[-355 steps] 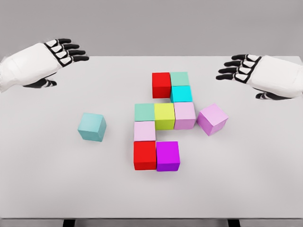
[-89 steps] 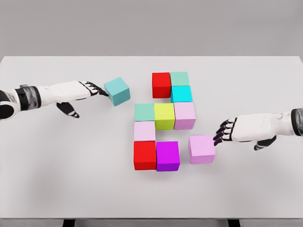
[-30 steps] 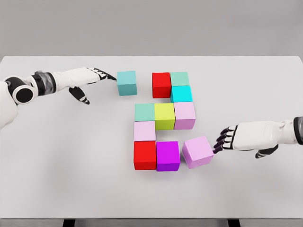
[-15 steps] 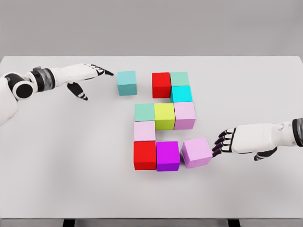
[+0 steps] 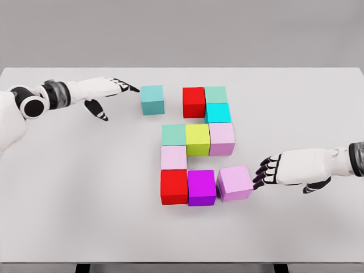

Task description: Assemble the squares on the desktop into the number 2

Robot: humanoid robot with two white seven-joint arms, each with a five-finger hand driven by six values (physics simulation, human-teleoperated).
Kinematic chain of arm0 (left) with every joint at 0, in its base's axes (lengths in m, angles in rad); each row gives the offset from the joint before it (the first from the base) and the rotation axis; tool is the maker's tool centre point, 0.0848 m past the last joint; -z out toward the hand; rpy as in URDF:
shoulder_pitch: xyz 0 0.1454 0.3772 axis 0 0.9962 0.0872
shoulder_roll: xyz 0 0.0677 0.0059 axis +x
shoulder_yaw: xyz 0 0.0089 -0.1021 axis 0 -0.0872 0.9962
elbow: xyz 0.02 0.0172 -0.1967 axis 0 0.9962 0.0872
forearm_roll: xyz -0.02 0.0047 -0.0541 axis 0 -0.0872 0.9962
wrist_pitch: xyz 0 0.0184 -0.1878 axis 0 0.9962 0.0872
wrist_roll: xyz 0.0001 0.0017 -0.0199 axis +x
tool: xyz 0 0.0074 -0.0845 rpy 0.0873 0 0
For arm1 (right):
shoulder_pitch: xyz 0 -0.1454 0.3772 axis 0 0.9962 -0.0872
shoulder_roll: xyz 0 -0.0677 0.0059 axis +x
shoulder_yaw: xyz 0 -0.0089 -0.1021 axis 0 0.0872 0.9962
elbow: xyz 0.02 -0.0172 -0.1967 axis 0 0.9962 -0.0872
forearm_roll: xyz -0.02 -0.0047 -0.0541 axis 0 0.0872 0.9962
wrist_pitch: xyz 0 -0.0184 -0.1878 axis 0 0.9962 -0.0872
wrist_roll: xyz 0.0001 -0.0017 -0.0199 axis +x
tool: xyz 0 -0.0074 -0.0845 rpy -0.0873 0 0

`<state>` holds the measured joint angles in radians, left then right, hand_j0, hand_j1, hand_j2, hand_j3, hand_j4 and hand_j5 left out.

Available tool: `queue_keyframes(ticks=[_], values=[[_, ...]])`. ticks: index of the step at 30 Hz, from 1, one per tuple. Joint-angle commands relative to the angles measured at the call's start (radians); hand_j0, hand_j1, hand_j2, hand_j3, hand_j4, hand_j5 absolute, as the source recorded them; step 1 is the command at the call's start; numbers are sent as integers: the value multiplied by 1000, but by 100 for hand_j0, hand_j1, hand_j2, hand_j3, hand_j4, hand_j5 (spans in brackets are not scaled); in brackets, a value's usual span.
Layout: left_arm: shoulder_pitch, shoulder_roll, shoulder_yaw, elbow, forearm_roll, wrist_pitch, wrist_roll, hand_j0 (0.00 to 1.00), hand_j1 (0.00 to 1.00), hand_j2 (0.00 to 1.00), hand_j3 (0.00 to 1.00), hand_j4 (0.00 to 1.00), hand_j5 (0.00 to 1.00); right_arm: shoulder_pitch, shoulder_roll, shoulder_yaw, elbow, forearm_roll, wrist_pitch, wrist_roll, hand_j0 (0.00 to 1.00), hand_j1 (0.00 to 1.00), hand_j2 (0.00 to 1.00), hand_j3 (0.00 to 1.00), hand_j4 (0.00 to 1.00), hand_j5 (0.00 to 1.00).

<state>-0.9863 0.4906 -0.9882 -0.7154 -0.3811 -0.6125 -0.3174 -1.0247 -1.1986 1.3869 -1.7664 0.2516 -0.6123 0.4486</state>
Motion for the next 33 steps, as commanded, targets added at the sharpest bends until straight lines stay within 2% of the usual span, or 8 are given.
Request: queue_keyframes(ticks=[1,16,23,33], values=[[0,-3,2,-7,2,2,0,100,100,100,100,100,100,0,4,1,1,-5,1,-1,97,97,97,97,97,97],[-2,-6,-1,-36,-16,2,-2,100,100,100,100,100,100,0,5,-5,2,-5,9,1,97,97,97,97,97,97],[-5,-27,-1,-36,-36,2,-2,100,100,100,100,100,100,0,36,-6,10,3,40,2,97,97,97,97,97,97],[-2,-49,0,-47,-44,2,-2,100,100,100,100,100,100,0,40,-40,22,6,77,2,97,97,97,97,97,97]])
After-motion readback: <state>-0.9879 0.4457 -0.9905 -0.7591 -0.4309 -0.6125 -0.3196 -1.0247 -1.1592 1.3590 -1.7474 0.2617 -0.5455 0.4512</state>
